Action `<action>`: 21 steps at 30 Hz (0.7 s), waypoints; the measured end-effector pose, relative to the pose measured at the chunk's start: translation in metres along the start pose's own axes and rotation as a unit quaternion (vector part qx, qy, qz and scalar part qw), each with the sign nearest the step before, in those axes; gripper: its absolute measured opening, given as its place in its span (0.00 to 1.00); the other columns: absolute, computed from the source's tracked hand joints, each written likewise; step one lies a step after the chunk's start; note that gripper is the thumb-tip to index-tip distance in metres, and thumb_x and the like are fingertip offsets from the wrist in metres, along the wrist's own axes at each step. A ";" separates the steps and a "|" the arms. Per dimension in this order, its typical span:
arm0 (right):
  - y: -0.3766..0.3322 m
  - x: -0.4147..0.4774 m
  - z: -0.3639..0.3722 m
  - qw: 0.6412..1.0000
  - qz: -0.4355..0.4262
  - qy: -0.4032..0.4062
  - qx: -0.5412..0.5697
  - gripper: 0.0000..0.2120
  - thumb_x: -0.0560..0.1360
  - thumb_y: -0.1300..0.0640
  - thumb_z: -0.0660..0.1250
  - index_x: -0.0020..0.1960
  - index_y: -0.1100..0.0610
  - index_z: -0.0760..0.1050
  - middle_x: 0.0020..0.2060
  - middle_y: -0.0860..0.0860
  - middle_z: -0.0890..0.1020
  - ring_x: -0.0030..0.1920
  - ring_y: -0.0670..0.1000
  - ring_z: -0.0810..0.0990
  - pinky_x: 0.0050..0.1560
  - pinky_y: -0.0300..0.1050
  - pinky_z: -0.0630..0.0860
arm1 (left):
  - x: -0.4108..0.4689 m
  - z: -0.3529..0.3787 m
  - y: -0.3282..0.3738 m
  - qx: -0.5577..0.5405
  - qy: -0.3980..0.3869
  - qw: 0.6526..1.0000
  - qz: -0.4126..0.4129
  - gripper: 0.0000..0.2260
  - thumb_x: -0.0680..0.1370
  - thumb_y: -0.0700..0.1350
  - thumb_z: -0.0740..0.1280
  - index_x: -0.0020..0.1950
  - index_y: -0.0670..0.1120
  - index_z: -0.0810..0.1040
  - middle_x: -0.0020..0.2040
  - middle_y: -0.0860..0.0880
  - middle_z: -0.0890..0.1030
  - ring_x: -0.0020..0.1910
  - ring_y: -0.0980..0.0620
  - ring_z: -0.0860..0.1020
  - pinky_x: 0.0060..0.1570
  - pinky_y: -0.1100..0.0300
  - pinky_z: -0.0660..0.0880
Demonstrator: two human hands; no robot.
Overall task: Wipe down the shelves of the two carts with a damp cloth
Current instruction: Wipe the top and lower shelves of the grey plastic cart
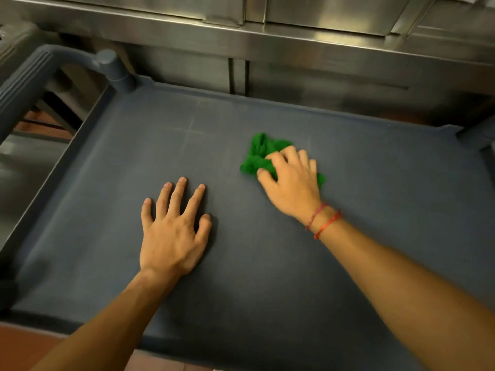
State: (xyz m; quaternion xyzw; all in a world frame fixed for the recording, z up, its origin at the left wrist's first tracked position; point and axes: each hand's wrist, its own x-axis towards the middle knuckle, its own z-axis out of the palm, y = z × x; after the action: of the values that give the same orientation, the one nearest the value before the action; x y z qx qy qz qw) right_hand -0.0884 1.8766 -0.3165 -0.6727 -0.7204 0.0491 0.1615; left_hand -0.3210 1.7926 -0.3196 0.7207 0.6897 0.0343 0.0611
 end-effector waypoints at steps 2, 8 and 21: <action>-0.015 -0.045 -0.008 0.999 -0.026 -0.020 0.010 0.20 0.73 0.38 0.58 0.52 0.51 0.79 0.50 0.53 0.77 0.51 0.59 0.74 0.49 0.54 0.68 | 0.000 0.000 0.001 0.000 0.001 1.000 0.000 0.28 0.80 0.61 0.46 0.80 0.57 0.58 0.80 0.48 0.57 0.79 0.45 0.52 0.76 0.39 0.48; -0.031 -0.130 -0.021 0.989 -0.128 -0.055 0.057 0.14 0.71 0.42 0.66 0.48 0.51 0.78 0.44 0.50 0.75 0.45 0.55 0.73 0.44 0.53 0.68 | -0.001 0.000 0.000 0.000 -0.002 1.000 0.003 0.28 0.79 0.60 0.46 0.80 0.56 0.57 0.81 0.47 0.56 0.79 0.44 0.51 0.75 0.38 0.48; -0.032 -0.077 0.002 0.999 0.034 0.011 0.037 0.19 0.74 0.43 0.62 0.54 0.55 0.80 0.50 0.54 0.78 0.52 0.59 0.74 0.49 0.52 0.66 | -0.001 0.005 -0.005 -0.018 0.009 1.000 0.020 0.27 0.81 0.58 0.47 0.80 0.55 0.55 0.81 0.46 0.55 0.79 0.43 0.50 0.74 0.36 0.46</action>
State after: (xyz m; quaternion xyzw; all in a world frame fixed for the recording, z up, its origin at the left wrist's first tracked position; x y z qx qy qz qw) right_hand -0.1168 1.7983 -0.3220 -0.6911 -0.6926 0.0742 0.1927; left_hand -0.3251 1.7917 -0.3251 0.7325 0.6752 0.0544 0.0675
